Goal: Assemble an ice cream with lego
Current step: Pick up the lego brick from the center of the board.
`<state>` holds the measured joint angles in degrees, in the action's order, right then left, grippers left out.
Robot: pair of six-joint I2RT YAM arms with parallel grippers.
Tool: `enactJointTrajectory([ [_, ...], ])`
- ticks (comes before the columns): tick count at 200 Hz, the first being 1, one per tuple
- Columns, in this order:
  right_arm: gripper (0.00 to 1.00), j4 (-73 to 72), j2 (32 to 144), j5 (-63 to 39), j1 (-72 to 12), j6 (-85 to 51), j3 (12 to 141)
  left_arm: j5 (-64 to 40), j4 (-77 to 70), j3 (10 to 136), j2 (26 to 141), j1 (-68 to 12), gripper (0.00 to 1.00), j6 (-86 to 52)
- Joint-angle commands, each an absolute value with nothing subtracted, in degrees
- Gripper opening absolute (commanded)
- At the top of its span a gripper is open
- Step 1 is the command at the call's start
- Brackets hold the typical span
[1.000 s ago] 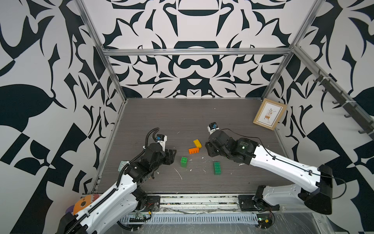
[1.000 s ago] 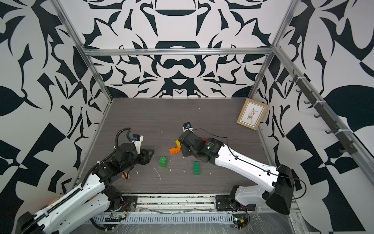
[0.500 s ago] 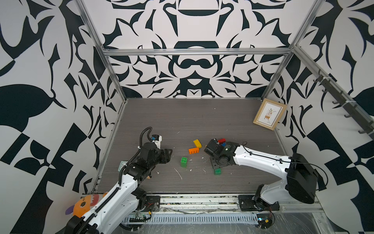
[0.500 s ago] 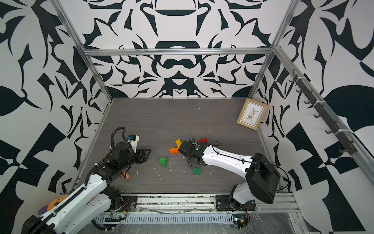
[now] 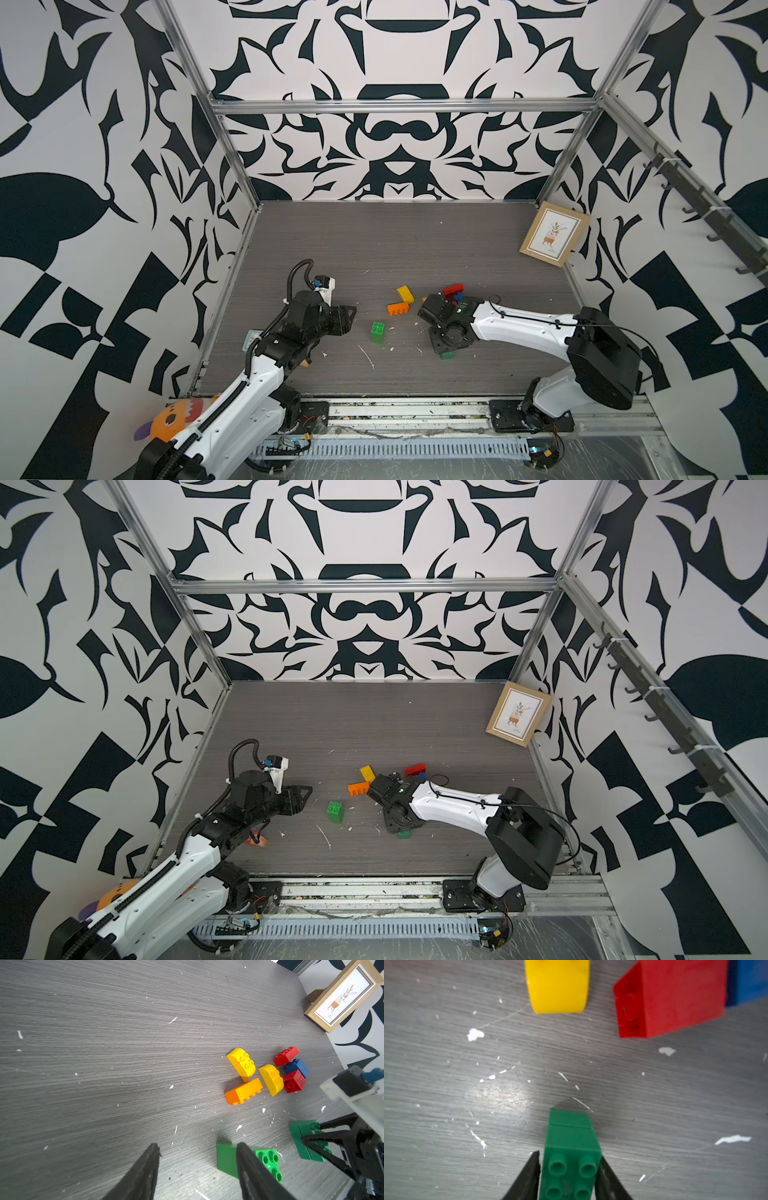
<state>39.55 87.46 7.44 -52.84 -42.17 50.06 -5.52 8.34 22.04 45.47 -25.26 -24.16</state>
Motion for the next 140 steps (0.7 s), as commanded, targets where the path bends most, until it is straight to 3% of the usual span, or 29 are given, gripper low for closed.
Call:
enactJointTrajectory([
  [1, 0.3, 39.61, 86.05, 7.82, -52.59, -42.55, 50.08, -6.32, 7.22, 21.65, 45.52, -24.89, 0.63, -23.34],
  [33, 0.19, 41.04, 83.53, 6.47, -53.07, -34.96, 54.07, -8.64, 6.23, 21.54, 46.39, -24.83, 0.63, -23.35],
  [58, 0.18, 41.77, 83.71, 0.83, -53.44, -21.27, 61.99, -8.53, 5.72, 21.01, 47.06, -24.72, 0.65, -23.34],
  [94, 0.14, 47.23, 92.44, -5.66, -53.53, -6.17, 78.11, -7.55, 7.99, 22.27, 48.29, -24.27, 0.67, -24.39],
  [140, 0.13, 49.84, 103.06, -8.5, -56.6, 0.15, 90.58, -10.91, 12.65, 23.82, 47.66, -16.89, 0.66, -25.57],
])
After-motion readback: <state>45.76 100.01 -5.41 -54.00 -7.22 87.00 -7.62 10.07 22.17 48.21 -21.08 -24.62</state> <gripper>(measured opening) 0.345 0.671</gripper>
